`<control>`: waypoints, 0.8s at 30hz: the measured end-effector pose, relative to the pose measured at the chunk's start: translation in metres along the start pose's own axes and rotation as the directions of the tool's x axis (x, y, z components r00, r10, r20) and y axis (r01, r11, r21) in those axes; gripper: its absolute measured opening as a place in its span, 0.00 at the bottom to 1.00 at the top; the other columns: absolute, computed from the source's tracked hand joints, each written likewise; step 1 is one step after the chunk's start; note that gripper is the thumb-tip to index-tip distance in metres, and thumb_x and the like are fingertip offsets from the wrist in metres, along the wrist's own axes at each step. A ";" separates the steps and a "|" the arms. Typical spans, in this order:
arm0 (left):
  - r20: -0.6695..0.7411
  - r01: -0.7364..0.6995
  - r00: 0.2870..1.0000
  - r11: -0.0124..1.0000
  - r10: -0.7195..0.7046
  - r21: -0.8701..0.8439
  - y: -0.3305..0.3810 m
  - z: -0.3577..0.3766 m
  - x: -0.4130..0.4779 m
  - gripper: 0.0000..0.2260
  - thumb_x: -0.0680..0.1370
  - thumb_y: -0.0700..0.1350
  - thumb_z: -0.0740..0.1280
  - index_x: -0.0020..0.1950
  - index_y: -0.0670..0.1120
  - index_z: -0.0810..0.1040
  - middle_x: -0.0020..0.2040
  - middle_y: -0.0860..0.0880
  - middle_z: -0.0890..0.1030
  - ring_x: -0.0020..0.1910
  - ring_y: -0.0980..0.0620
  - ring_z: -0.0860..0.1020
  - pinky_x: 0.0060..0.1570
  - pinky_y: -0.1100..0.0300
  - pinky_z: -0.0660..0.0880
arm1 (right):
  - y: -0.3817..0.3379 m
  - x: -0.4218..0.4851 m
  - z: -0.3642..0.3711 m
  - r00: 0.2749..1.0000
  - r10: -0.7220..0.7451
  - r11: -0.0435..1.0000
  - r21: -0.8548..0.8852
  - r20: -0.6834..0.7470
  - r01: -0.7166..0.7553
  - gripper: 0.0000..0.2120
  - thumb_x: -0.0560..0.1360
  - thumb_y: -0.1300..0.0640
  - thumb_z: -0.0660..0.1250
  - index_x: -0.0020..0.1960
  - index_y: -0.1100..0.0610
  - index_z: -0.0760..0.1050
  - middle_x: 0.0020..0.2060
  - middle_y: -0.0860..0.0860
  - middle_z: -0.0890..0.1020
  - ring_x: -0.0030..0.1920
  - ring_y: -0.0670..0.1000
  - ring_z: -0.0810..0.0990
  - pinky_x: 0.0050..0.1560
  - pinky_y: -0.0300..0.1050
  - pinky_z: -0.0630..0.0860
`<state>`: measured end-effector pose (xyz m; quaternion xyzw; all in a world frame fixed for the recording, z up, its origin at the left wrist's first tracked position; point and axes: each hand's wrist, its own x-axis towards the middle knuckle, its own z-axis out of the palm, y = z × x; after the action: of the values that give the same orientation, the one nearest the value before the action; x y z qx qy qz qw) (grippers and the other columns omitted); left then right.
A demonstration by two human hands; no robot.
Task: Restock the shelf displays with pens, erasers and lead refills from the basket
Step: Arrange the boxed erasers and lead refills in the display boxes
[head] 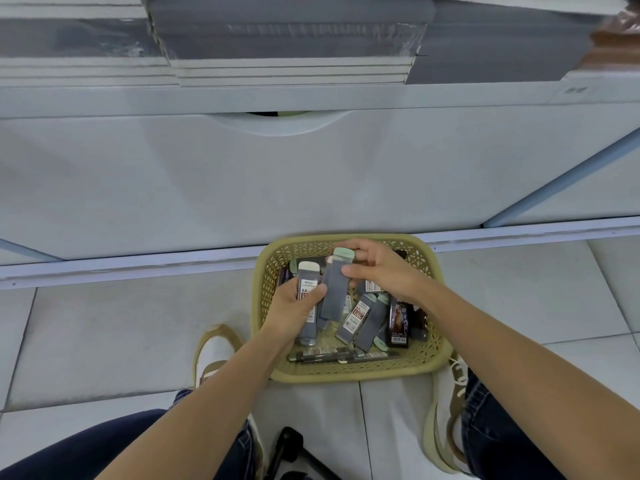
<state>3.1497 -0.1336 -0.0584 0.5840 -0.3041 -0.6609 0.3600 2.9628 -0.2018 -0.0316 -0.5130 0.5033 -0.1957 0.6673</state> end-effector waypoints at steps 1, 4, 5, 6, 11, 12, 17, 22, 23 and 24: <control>-0.017 -0.014 1.000 1.000 0.014 -0.015 0.000 0.002 0.000 0.03 0.78 0.43 0.69 0.51 0.47 0.80 0.43 0.49 0.85 0.40 0.50 0.82 0.35 0.56 0.78 | 0.000 0.000 0.000 0.999 -0.004 1.000 0.016 -0.038 0.004 0.18 0.77 0.66 0.66 0.66 0.60 0.71 0.54 0.56 0.83 0.46 0.49 0.82 0.42 0.38 0.78; -0.059 -0.005 0.998 0.999 0.002 -0.051 -0.001 0.005 0.003 0.05 0.79 0.43 0.68 0.54 0.49 0.78 0.44 0.53 0.85 0.44 0.54 0.83 0.39 0.58 0.79 | 0.001 0.001 0.000 0.994 0.001 0.997 0.073 -0.113 0.007 0.14 0.78 0.66 0.65 0.62 0.60 0.74 0.48 0.52 0.83 0.42 0.48 0.81 0.40 0.36 0.78; -0.063 0.020 0.998 0.997 -0.024 -0.071 -0.001 0.005 0.004 0.06 0.79 0.43 0.68 0.55 0.49 0.78 0.46 0.52 0.85 0.46 0.52 0.83 0.43 0.56 0.79 | 0.001 0.001 -0.001 0.991 0.002 0.996 0.087 -0.133 0.009 0.12 0.78 0.67 0.65 0.61 0.60 0.74 0.46 0.52 0.83 0.40 0.49 0.80 0.39 0.37 0.77; -0.059 0.044 0.997 0.994 -0.051 -0.101 0.000 0.006 0.005 0.06 0.79 0.43 0.68 0.56 0.49 0.77 0.47 0.50 0.85 0.47 0.50 0.83 0.44 0.53 0.79 | 0.001 0.001 -0.002 0.987 0.000 0.995 0.099 -0.163 0.016 0.11 0.78 0.67 0.64 0.59 0.60 0.75 0.44 0.52 0.82 0.38 0.49 0.78 0.37 0.38 0.77; 0.010 0.034 0.999 0.991 -0.033 -0.127 0.006 0.005 0.005 0.10 0.80 0.41 0.65 0.61 0.43 0.74 0.47 0.41 0.85 0.41 0.47 0.84 0.42 0.51 0.80 | -0.001 -0.002 -0.011 0.965 0.009 0.999 0.045 -0.262 0.003 0.09 0.80 0.64 0.61 0.54 0.52 0.76 0.41 0.49 0.80 0.40 0.46 0.76 0.37 0.36 0.72; 0.020 0.026 1.000 0.993 -0.023 -0.112 0.007 0.006 0.005 0.10 0.81 0.41 0.65 0.61 0.42 0.74 0.46 0.41 0.85 0.40 0.47 0.84 0.41 0.52 0.80 | -0.001 -0.003 -0.009 0.975 0.012 1.000 0.020 -0.224 -0.008 0.08 0.80 0.61 0.61 0.55 0.52 0.76 0.42 0.49 0.81 0.41 0.45 0.78 0.38 0.34 0.73; 0.058 0.101 0.994 0.990 -0.096 -0.094 0.008 0.011 0.003 0.11 0.80 0.45 0.65 0.61 0.42 0.75 0.38 0.47 0.84 0.33 0.48 0.79 0.34 0.58 0.74 | -0.002 -0.006 0.003 0.999 0.001 1.000 -0.024 -0.039 -0.002 0.14 0.79 0.53 0.65 0.64 0.48 0.76 0.43 0.44 0.82 0.45 0.41 0.80 0.45 0.34 0.75; 0.179 0.163 0.973 0.983 -0.147 -0.078 0.013 0.010 0.000 0.09 0.82 0.46 0.61 0.56 0.43 0.76 0.39 0.47 0.85 0.35 0.50 0.82 0.35 0.57 0.77 | -0.002 -0.010 0.004 0.999 0.020 0.998 0.052 0.047 -0.022 0.12 0.73 0.49 0.70 0.57 0.49 0.77 0.34 0.47 0.79 0.34 0.43 0.77 0.39 0.37 0.74; 0.209 0.176 0.966 0.979 -0.151 -0.106 0.014 0.011 -0.002 0.10 0.83 0.45 0.60 0.57 0.42 0.77 0.42 0.46 0.85 0.38 0.50 0.84 0.36 0.57 0.80 | -0.001 -0.009 0.004 0.999 0.021 0.999 0.046 0.043 -0.023 0.13 0.72 0.48 0.70 0.55 0.50 0.76 0.31 0.47 0.77 0.31 0.43 0.75 0.38 0.40 0.73; 0.234 0.194 0.959 0.971 -0.158 -0.140 0.016 0.013 -0.003 0.10 0.83 0.45 0.59 0.58 0.42 0.77 0.45 0.44 0.86 0.41 0.48 0.84 0.37 0.57 0.81 | 0.001 -0.009 0.005 0.999 0.025 0.998 0.052 0.031 -0.026 0.13 0.73 0.49 0.71 0.55 0.51 0.75 0.29 0.47 0.76 0.29 0.42 0.73 0.39 0.42 0.74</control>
<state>3.1391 -0.1405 -0.0416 0.5005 -0.2344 -0.7738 0.3095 2.9635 -0.1921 -0.0283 -0.4919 0.4943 -0.1923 0.6905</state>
